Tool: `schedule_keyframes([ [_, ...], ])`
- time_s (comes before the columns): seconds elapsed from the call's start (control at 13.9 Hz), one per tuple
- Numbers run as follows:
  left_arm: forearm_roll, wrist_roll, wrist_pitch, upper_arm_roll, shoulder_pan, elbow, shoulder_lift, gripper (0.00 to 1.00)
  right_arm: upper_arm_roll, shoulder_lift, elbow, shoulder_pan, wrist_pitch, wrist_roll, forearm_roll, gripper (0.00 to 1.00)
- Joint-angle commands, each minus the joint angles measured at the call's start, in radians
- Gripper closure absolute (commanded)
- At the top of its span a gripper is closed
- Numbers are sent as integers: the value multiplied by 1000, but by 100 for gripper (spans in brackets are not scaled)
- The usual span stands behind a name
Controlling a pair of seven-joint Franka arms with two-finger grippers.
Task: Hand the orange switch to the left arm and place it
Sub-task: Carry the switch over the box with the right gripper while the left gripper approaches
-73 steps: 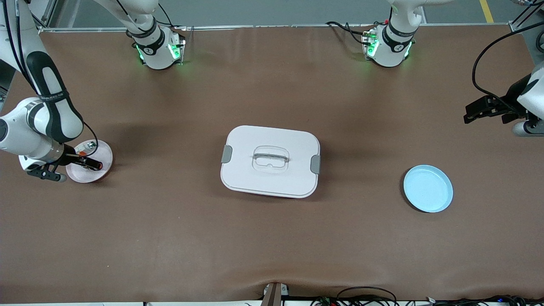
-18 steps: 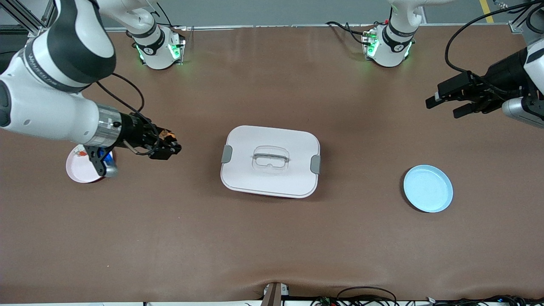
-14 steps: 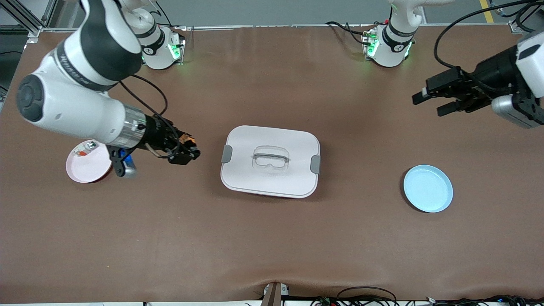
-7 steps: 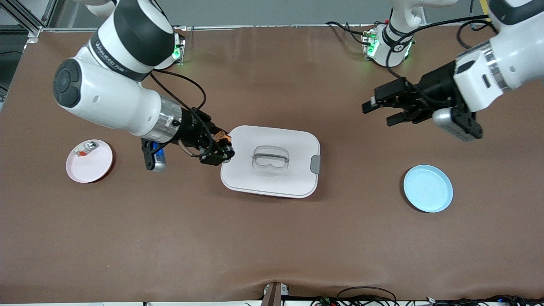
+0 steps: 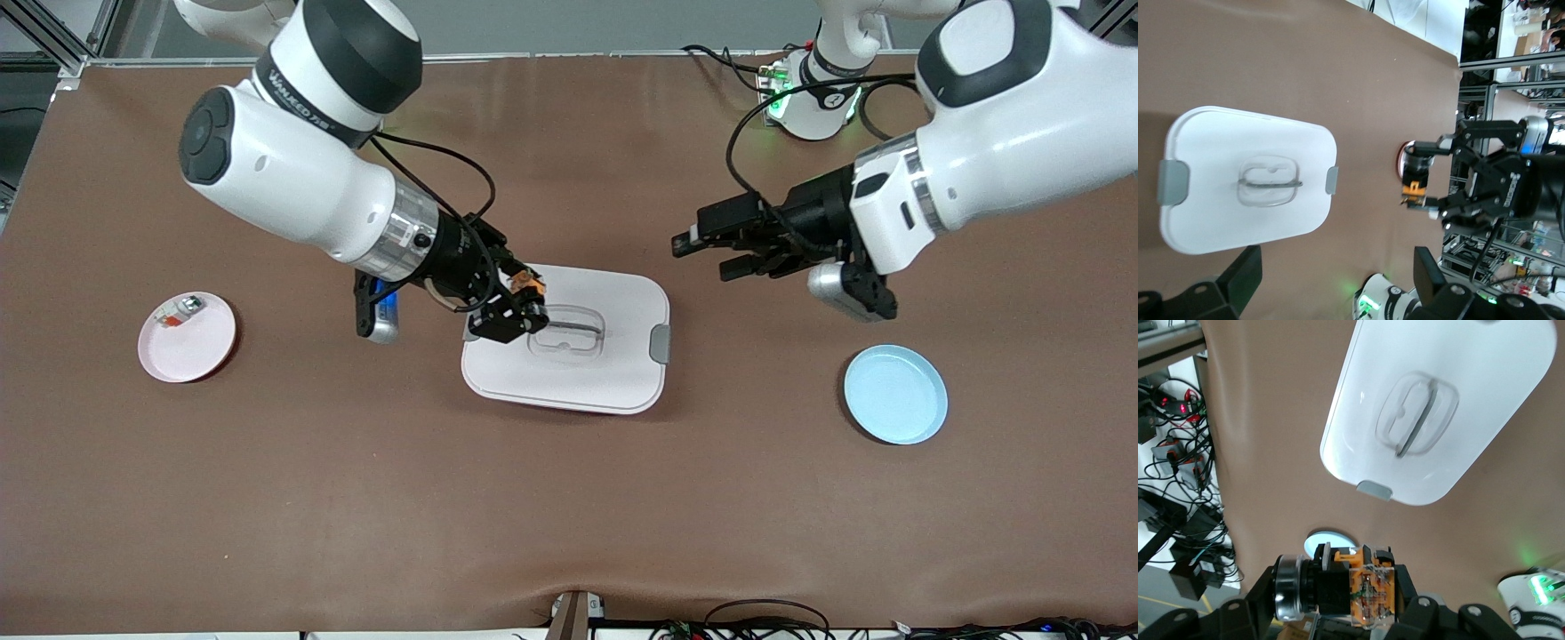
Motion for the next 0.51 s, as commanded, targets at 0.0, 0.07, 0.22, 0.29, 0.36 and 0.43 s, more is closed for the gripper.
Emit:
schedule_keyframes([
  [0.0,-45,31,61,-3,-38,15,24,0,14,61,85,14,29,68,21,100],
  [0.07,-49,46,82,-3,-49,15,29,0,14,70,92,22,41,80,21,100],
  [0.22,-47,78,114,-3,-69,15,38,0,16,76,97,31,70,94,21,100],
  [0.29,-45,121,122,-3,-72,13,46,0,16,78,97,37,90,102,21,100],
  [0.36,-45,176,131,-3,-73,13,52,0,16,80,97,43,112,111,21,100],
  [0.43,-45,213,147,-3,-73,13,55,0,16,87,97,54,129,122,21,100],
])
